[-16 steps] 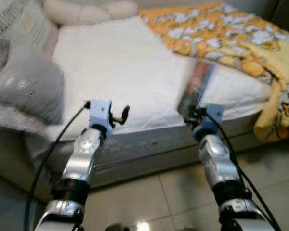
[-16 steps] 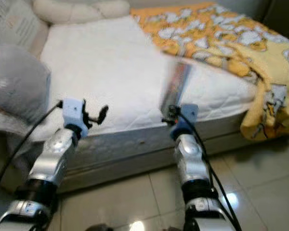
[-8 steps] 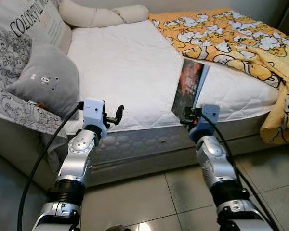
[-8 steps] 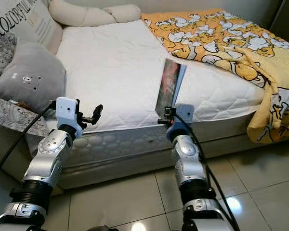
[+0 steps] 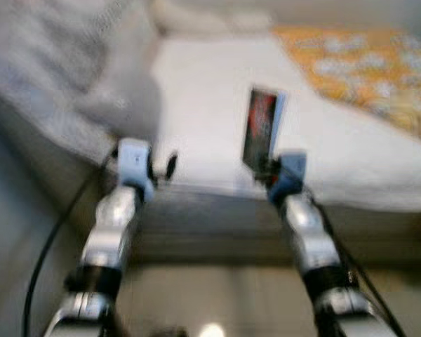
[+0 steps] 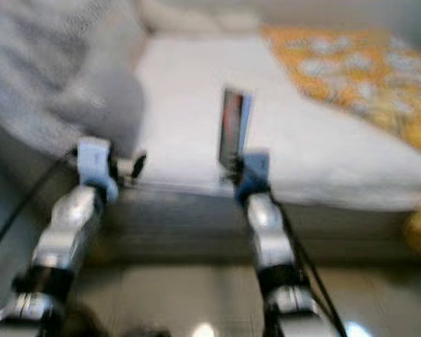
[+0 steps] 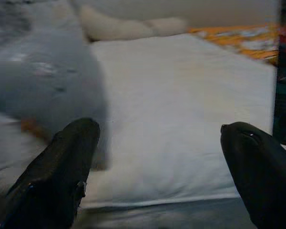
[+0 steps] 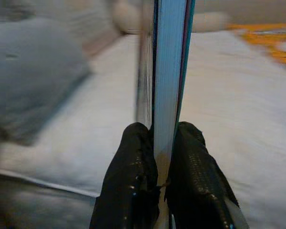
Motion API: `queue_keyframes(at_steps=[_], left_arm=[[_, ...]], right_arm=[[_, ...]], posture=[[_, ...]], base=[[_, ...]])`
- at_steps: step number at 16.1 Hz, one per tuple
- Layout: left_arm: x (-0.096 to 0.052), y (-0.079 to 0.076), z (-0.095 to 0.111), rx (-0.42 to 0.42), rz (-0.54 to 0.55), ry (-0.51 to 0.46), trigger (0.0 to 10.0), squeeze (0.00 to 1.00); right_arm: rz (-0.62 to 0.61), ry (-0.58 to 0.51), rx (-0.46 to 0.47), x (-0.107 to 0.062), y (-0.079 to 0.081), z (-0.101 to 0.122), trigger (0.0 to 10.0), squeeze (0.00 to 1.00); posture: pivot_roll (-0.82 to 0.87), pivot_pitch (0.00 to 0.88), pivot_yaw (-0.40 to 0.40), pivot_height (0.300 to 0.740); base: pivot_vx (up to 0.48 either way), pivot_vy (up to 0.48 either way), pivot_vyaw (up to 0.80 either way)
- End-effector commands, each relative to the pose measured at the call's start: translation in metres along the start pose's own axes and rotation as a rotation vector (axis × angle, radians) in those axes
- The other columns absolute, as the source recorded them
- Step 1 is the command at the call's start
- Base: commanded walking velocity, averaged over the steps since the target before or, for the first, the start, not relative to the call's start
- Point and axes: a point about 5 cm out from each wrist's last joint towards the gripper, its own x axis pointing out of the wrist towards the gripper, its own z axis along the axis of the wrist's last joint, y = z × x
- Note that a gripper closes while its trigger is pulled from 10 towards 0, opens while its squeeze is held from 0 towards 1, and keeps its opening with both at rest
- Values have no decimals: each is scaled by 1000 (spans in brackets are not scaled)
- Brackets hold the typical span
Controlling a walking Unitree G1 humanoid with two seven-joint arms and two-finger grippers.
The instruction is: Clean up the room
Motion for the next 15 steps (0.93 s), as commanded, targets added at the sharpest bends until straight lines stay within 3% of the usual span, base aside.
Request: queue_keyframes(at_steps=[1, 15], left_arm=[[2, -3, 5, 1, -19, -15, 10000, 0], [2, -4, 6, -11, -27, -15, 10000, 0]], right_arm=[[-8, -61, -10, 4, -3, 16, 10000, 0], [-32, -63, 0, 4, -6, 16, 10000, 0]], posture=[[-39, 0, 53, 740], [-33, 0, 48, 740]], base=[[352, 0, 0], [370, 0, 0]])
